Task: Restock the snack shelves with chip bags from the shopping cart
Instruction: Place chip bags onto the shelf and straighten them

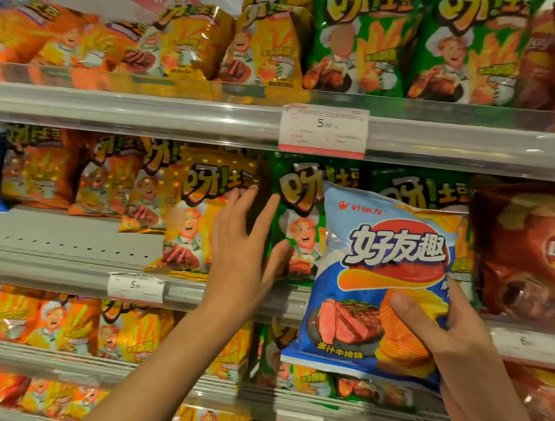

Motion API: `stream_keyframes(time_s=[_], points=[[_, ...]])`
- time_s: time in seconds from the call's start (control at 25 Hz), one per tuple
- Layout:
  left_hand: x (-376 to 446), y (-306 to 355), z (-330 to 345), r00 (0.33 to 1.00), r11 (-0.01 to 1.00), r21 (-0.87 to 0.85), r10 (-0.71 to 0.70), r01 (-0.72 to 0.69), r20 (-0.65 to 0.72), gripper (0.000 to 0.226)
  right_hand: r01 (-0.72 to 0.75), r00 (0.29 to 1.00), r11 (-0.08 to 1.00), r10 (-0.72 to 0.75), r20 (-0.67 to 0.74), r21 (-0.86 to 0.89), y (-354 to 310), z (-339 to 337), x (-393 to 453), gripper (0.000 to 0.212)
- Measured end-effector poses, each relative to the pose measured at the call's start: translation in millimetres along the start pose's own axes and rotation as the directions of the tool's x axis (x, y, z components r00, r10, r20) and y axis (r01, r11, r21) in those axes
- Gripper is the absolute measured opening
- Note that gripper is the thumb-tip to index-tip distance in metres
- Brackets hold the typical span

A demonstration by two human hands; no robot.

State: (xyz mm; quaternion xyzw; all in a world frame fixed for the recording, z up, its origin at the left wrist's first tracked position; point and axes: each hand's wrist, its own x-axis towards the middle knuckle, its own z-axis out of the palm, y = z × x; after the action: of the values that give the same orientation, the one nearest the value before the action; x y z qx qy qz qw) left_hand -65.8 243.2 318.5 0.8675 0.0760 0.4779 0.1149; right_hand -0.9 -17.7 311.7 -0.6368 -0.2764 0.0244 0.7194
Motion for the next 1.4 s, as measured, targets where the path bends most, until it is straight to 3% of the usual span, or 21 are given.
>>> stream_keyframes(time_s=[0.32,0.64,0.8,0.96,1.08,1.24,1.4], points=[[-38,-111,-76,0.992,0.992,0.033,-0.123,0.122,0.026,0.057,-0.035,0.987,0.999,0.032,0.16,0.017,-9,133,7,0.068],[-69,-306,-187,0.99,0.987,0.084,-0.14,0.139,0.007,0.051,-0.059,0.983,0.994,0.041,0.179,0.093,-1,353,1,0.049],[-74,-404,-248,0.976,0.97,0.145,-0.205,0.194,0.07,0.046,-0.082,0.977,0.988,0.054,0.207,0.13,-1,472,6,0.043],[-79,-482,-291,0.962,0.944,0.195,-0.273,0.266,0.005,0.047,-0.024,0.979,0.987,-0.009,0.205,0.159,-3,580,29,0.05],[-92,-519,-314,0.935,0.921,0.197,-0.352,0.337,0.048,0.054,0.018,0.979,0.981,-0.057,0.197,0.194,-5,657,44,0.051],[-105,-555,-338,0.881,0.88,0.044,-0.472,0.473,-0.041,0.043,0.05,0.974,0.986,-0.083,0.212,0.16,6,760,59,0.046],[-106,-586,-366,0.764,0.78,-0.088,-0.624,0.619,-0.162,0.064,0.022,0.981,0.999,-0.03,0.192,0.043,15,849,63,0.084]])
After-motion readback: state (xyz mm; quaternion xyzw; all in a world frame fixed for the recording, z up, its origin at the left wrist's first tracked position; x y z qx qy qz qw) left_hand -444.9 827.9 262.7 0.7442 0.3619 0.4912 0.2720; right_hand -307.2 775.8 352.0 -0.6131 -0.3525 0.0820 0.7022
